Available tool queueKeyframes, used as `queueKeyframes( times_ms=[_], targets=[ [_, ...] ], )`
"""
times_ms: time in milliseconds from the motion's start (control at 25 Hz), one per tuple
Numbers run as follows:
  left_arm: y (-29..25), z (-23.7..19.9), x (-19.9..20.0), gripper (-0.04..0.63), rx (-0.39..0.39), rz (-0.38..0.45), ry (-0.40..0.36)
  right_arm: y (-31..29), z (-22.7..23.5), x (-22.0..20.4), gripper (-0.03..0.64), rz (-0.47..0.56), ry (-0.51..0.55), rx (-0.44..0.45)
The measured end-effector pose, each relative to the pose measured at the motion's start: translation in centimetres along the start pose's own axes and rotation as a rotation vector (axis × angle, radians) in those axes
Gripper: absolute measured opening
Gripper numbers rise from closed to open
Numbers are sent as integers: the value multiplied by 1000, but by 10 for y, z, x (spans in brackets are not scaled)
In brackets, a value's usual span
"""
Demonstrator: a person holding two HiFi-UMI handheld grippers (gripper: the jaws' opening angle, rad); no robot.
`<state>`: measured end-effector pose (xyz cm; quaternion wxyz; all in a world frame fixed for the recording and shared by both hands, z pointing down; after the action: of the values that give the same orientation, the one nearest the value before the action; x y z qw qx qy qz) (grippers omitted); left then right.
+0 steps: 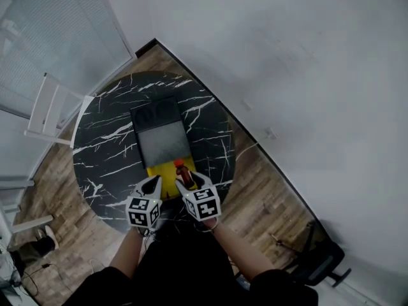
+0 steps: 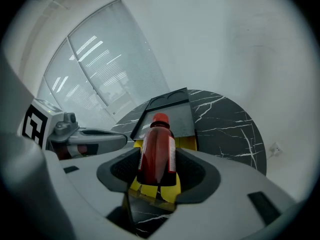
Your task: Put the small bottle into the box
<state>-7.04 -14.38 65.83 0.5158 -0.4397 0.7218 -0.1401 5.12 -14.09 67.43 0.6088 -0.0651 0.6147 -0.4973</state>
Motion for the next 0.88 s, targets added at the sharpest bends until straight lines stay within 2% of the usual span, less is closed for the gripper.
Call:
queueKeyframes(
  times_ms=[320, 880],
  targets=[
    [-15, -12, -9, -2, 26, -48, 42, -26, 3, -23, 209, -139, -27, -5],
    [-21, -25, -19, -2, 50, -94, 93, -48, 12, -21, 209, -177, -65, -45]
  ],
)
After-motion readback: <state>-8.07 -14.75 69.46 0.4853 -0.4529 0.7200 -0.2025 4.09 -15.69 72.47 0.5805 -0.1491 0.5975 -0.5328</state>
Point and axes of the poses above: the fingertips, and each gripper's own axes: y backward along the fingers, z to its right, x out of its top, the point moved 4 cm from there along y, backward along the fingers, and after that the axes turned 13 degrees about y, right-handed, at the moved point
